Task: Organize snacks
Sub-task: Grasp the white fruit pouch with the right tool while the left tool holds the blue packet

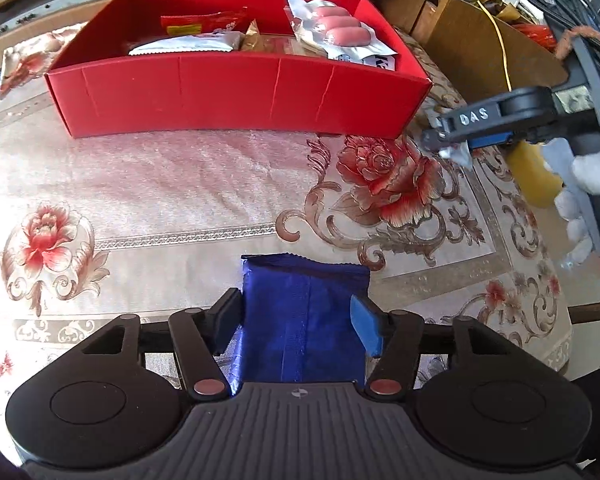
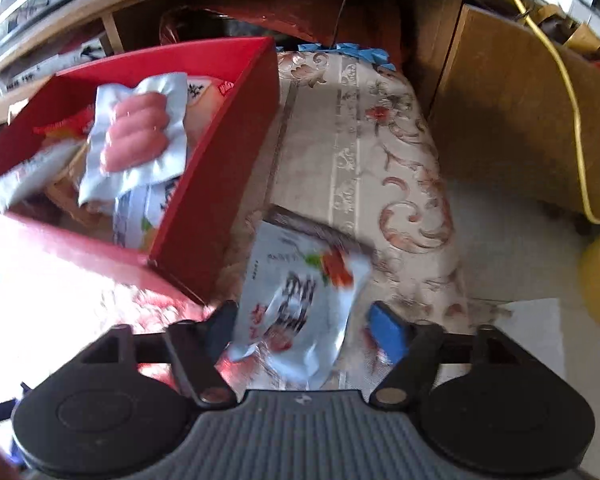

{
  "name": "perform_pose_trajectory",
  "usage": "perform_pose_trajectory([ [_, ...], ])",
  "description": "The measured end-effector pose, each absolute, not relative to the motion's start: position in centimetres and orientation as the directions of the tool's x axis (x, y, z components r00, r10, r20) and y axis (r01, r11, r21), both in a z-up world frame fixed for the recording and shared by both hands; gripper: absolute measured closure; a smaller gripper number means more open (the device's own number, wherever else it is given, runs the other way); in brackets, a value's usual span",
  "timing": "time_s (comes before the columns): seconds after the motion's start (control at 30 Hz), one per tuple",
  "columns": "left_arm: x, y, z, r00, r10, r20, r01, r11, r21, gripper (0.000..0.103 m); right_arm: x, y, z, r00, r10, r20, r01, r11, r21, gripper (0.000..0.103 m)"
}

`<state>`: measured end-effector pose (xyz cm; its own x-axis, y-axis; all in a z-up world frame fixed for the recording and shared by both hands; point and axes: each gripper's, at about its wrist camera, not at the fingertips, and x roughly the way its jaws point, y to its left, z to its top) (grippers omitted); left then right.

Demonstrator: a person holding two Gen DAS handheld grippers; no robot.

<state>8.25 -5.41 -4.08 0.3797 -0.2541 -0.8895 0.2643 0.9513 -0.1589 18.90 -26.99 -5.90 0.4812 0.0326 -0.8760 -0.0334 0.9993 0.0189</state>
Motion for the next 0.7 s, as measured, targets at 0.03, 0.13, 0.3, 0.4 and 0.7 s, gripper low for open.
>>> perform_pose_trajectory([
  [0.03,8.2,-5.4,-4.1,0.379,-0.255,-0.889,0.266,0.951,-0.159,0.037,18.6,-27.2,-5.8,0.481,0.031,-0.876,-0.034,0.999,0.017,0.039],
  [0.13,8.1,-5.3,-4.1,0.374,-0.259,-0.89,0.271,0.949,-0.162,0.037,17.6,-27.8,-5.6,0.476,0.055,-0.878,-0.034,0.998,0.044,0.044],
  [0.3,7.7,-5.4,-4.0,0.368,-0.264,-0.892,0.287,0.944,-0.161,0.037,14.8,-26.6,-5.1,0.45,0.091,-0.888,-0.114,0.992,0.044,0.052],
  [0.4,7.5,-5.3,-4.0,0.366,-0.268,-0.891,0.296,0.941,-0.161,0.035,12.6,-25.4,-5.2,0.417,0.099,-0.904,-0.189,0.982,0.021,0.052],
  [0.7,7.9,-5.0,-4.2,0.361,-0.259,-0.896,0.266,0.949,-0.167,0.017,14.1,-27.0,-3.5,0.503,0.092,-0.86,-0.068,0.995,0.067,0.028],
])
